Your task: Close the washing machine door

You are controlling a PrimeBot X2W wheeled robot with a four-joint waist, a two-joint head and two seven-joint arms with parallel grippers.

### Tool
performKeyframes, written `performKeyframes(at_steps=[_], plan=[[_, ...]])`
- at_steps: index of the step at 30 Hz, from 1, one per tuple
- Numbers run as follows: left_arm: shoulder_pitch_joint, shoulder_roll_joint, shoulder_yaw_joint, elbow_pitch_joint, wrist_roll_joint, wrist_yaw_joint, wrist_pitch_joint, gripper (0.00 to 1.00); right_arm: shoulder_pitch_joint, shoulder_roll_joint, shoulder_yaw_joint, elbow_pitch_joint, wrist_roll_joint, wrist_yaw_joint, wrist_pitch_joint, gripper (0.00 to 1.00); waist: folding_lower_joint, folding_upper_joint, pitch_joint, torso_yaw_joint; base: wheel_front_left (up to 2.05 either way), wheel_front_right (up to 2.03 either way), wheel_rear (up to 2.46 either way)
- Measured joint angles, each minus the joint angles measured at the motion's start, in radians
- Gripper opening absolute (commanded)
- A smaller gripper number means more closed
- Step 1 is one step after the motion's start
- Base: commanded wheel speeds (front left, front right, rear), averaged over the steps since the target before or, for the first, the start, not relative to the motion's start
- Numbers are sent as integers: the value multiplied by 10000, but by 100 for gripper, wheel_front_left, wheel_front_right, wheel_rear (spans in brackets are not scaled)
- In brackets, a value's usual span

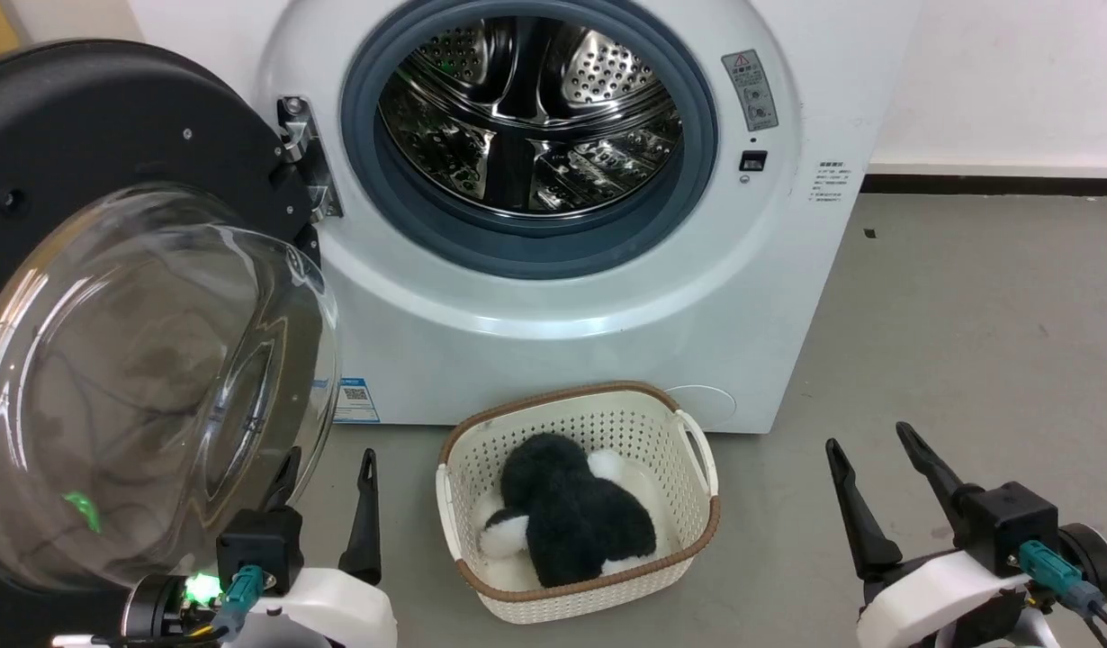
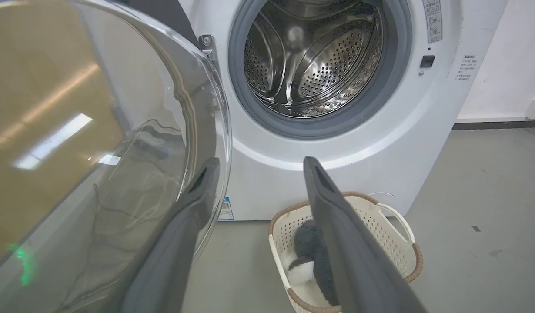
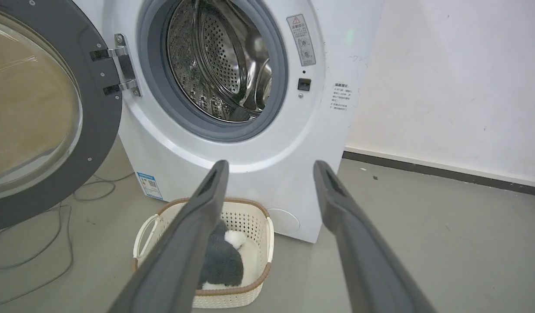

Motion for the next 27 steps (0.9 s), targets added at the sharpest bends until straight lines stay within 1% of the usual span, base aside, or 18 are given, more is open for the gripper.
performKeyframes(at_steps=[13,27], plan=[[8,0,-117,0,-12,58,-272,100,35,0,65,-17,104,0,-293,100,0,-1,-51,430,0,0,0],[63,0,-247,-10,-75,82,-568,100,217,0,140,-40,157,0,-571,100,0,-1,-103,1102,0,0,0]])
